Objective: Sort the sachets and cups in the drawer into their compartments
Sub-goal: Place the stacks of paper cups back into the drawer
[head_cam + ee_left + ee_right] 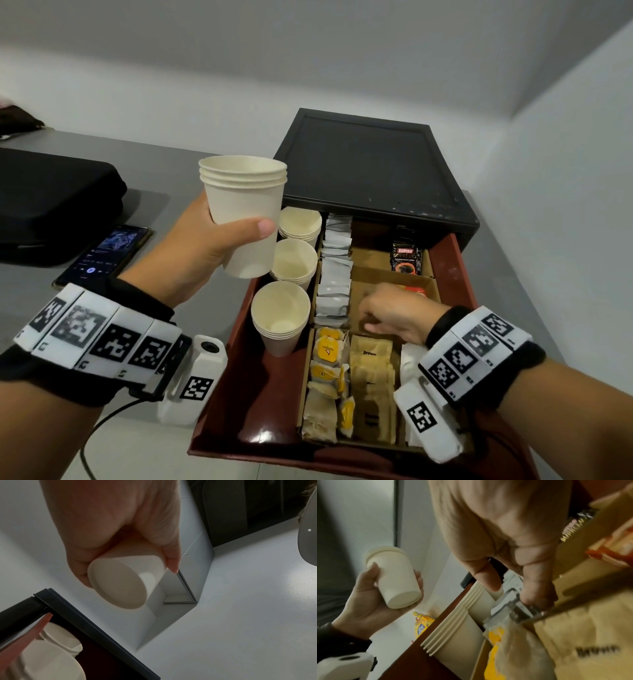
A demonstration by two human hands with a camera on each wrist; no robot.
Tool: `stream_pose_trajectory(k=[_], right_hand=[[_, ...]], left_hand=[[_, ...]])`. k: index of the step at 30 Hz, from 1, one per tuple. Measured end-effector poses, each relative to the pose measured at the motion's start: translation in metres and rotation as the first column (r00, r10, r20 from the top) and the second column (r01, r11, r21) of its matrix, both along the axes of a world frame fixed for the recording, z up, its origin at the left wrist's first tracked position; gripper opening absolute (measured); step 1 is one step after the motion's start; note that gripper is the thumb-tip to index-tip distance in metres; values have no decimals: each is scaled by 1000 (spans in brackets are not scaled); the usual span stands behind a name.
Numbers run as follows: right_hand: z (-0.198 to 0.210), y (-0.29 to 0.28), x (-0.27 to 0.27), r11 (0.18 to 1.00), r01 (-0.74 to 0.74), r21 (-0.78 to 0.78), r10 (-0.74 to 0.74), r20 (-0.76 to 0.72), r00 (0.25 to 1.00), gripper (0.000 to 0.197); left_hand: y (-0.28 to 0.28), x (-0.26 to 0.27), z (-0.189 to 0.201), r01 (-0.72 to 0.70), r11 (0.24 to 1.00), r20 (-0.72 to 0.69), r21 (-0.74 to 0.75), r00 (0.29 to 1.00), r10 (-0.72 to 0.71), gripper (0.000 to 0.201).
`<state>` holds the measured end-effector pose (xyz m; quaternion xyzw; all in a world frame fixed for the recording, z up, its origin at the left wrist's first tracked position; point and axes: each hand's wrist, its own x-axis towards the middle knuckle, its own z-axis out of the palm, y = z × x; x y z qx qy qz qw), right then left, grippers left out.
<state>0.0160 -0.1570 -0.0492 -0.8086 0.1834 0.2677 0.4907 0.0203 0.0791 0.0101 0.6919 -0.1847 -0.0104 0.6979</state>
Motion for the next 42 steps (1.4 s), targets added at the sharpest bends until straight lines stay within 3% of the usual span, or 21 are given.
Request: stream_pose_trajectory(k=[2, 4, 6, 8, 12, 16, 19, 22, 25, 27, 30, 35, 38, 42], right_hand=[[15, -4, -4, 979, -138, -147, 160, 149, 976, 40], [40, -2, -12, 964, -175, -198, 237, 357, 903, 49], [65, 7, -24, 966, -252, -63, 245, 536, 808, 49], [78, 17, -33, 924, -363, 121, 223, 600, 768, 61], [73, 33, -32, 839, -476, 261, 211, 651, 729, 84], [54, 39, -30, 734, -579, 355, 262, 639, 724, 80], [41, 38, -33, 715, -649, 261, 395, 614, 683, 80], [27, 42, -35, 684, -721, 111, 549, 574, 608, 76], [11, 49, -36, 660, -751, -7, 626, 557, 545, 81], [3, 55, -39, 628, -772, -100, 679, 556, 480, 80], [-2, 63, -44, 583, -784, -214, 716, 591, 371, 81], [-4, 62, -46, 557, -796, -237, 731, 596, 333, 77], [-7, 58, -46, 549, -801, -240, 736, 593, 327, 77], [-14, 54, -48, 533, -809, -246, 754, 572, 323, 76]], left_hand=[[-1, -3, 2, 21, 999, -21, 27, 1000, -20, 61], [-3, -7, 6, 64, 996, -38, 56, 997, -62, 63], [-7, -12, 10, 127, 990, -70, 66, 990, -122, 68], [-11, -18, 13, 223, 970, -102, 97, 972, -213, 73], [-14, -32, 14, 404, 901, -205, 157, 906, -370, 72], [0, -43, 12, 517, 834, -324, 190, 836, -444, 62], [10, -50, 9, 458, 855, -348, 245, 864, -363, 63], [25, -53, -1, 265, 917, -378, 297, 915, -142, 66], [39, -62, -15, 181, 883, -379, 434, 925, -4, 76], [44, -72, -29, 235, 836, -409, 495, 913, -15, 93], [46, -88, -51, 318, 825, -452, 467, 888, -86, 112], [34, -111, -71, 277, 894, -470, 353, 878, -86, 111], [28, -116, -77, 211, 905, -450, 371, 893, -23, 122], [20, -118, -82, 149, 914, -418, 378, 908, 25, 117]])
